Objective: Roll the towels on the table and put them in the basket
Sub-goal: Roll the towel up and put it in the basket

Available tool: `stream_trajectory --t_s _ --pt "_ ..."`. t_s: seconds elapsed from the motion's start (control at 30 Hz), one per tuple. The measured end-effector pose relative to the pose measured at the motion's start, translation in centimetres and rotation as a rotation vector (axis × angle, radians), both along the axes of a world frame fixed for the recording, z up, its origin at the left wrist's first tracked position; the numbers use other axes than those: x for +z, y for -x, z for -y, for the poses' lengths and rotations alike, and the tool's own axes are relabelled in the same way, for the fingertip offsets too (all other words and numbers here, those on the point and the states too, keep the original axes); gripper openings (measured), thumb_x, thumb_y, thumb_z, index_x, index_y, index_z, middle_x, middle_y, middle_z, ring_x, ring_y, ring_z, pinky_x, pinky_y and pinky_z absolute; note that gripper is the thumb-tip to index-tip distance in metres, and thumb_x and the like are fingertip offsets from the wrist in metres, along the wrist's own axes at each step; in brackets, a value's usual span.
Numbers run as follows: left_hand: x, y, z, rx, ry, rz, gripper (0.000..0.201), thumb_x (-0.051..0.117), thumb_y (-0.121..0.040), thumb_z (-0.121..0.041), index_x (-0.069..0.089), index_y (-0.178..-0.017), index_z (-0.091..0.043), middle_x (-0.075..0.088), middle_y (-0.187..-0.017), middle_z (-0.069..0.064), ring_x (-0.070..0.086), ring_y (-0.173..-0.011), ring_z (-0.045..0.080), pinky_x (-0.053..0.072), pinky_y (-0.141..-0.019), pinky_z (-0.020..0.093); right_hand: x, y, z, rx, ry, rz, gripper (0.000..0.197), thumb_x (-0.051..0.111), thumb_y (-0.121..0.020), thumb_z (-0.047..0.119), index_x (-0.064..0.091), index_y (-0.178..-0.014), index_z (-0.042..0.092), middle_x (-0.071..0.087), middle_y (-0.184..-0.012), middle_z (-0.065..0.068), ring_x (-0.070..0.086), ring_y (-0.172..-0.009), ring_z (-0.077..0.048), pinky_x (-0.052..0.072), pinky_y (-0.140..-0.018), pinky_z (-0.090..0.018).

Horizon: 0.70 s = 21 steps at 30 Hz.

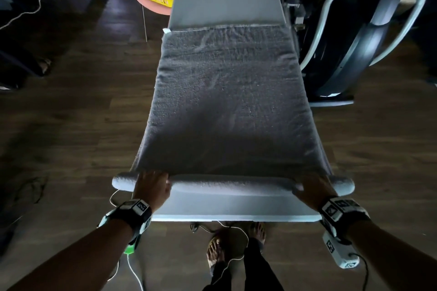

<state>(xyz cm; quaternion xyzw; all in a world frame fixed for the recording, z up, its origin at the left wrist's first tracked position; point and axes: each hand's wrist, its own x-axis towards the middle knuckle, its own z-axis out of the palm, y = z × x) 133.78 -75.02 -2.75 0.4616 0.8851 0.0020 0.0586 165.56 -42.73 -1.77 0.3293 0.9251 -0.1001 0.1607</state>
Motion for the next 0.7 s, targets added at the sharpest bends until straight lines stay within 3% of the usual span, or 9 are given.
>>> stream_trajectory --t_s 0.1,0.17,0.27,0.33,0.43,0.5,0.57,0.63,0.7 --pt "-1.3 -0.8 0.2 0.049 -0.112 -0.074 0.040 0.057 -0.079 -0.011 0.063 -0.115 0.004 0.065 -0.112 0.025 0.063 -0.099 0.041 0.047 -0.092 0.050 0.0 0.0 -0.1 -0.048 -0.021 -0.187 0.047 0.045 -0.096 0.039 0.045 -0.140 0.024 0.048 -0.143 0.001 0.043 -0.133 -0.021 0.028 -0.112 -0.042" --pt "-2.0 -2.1 0.8 0.002 -0.134 -0.078 0.045 0.067 -0.080 -0.024 0.064 -0.115 0.004 0.065 -0.113 0.023 0.062 -0.103 0.040 0.037 -0.098 0.046 -0.7 -1.0 0.8 0.014 0.008 -0.204 0.058 0.063 -0.085 0.044 0.049 -0.137 0.022 0.052 -0.139 -0.001 0.046 -0.131 -0.024 0.034 -0.110 -0.045" --pt "-1.5 -2.9 1.3 0.042 0.020 0.065 0.050 0.085 -0.052 -0.015 0.070 -0.099 -0.005 0.068 -0.093 0.013 0.064 -0.086 0.037 0.043 -0.085 0.042 -1.0 -1.9 2.0 -0.032 0.070 -0.130 0.068 0.086 -0.060 0.020 0.061 -0.124 0.021 0.067 -0.115 -0.008 0.062 -0.108 -0.032 0.047 -0.093 -0.048" --pt "0.0 -2.4 0.8 0.018 0.000 0.038 0.022 0.067 -0.061 -0.025 0.069 -0.079 -0.012 0.066 -0.073 0.007 0.064 -0.069 0.032 0.051 -0.068 0.038 -0.5 -1.3 1.5 -0.032 0.019 -0.050 0.048 0.078 -0.066 0.023 0.066 -0.113 0.021 0.067 -0.110 -0.007 0.062 -0.104 -0.033 0.046 -0.091 -0.046" --pt "1.3 -0.7 -0.6 -0.041 -0.042 0.024 0.024 0.049 -0.071 -0.029 0.066 -0.064 -0.012 0.064 -0.059 0.010 0.063 -0.054 0.032 0.054 -0.052 0.036 0.4 0.4 0.2 -0.038 0.014 -0.027 0.039 0.056 -0.087 0.042 0.060 -0.123 0.027 0.061 -0.125 -0.003 0.053 -0.119 -0.027 0.037 -0.104 -0.041" --pt "1.0 0.2 -0.9 -0.016 -0.053 -0.021 0.034 0.051 -0.079 -0.024 0.071 -0.097 -0.003 0.071 -0.085 0.016 0.067 -0.073 0.034 0.055 -0.072 0.047 0.6 0.9 -0.2 -0.093 -0.007 -0.128 0.041 0.045 -0.095 0.036 0.050 -0.135 0.027 0.053 -0.138 -0.001 0.045 -0.128 -0.023 0.027 -0.111 -0.041" --pt "-0.2 0.1 0.0 -0.027 -0.034 -0.034 0.048 0.054 -0.085 -0.032 0.062 -0.122 -0.002 0.067 -0.114 0.016 0.065 -0.100 0.034 0.043 -0.095 0.047 0.2 0.5 0.2 -0.078 -0.002 -0.179 0.050 0.049 -0.095 0.039 0.043 -0.142 0.022 0.045 -0.146 0.000 0.038 -0.135 -0.022 0.022 -0.114 -0.041" --pt "-1.1 -0.8 1.1 -0.090 0.015 0.011 0.066 0.079 -0.067 -0.036 0.062 -0.121 -0.003 0.066 -0.117 0.016 0.063 -0.107 0.035 0.034 -0.099 0.047 -0.5 -0.6 1.0 -0.017 -0.001 -0.084 0.062 0.062 -0.085 0.043 0.046 -0.140 0.019 0.048 -0.142 -0.003 0.039 -0.134 -0.024 0.021 -0.113 -0.041" --pt "-0.5 -1.7 1.4 -0.029 0.097 0.115 0.070 0.092 -0.046 -0.028 0.067 -0.109 -0.008 0.069 -0.101 0.010 0.066 -0.095 0.034 0.045 -0.090 0.047 -0.7 -1.0 1.6 -0.015 -0.003 0.008 0.057 0.069 -0.077 0.038 0.053 -0.129 0.023 0.057 -0.130 0.000 0.046 -0.125 -0.024 0.025 -0.109 -0.037"
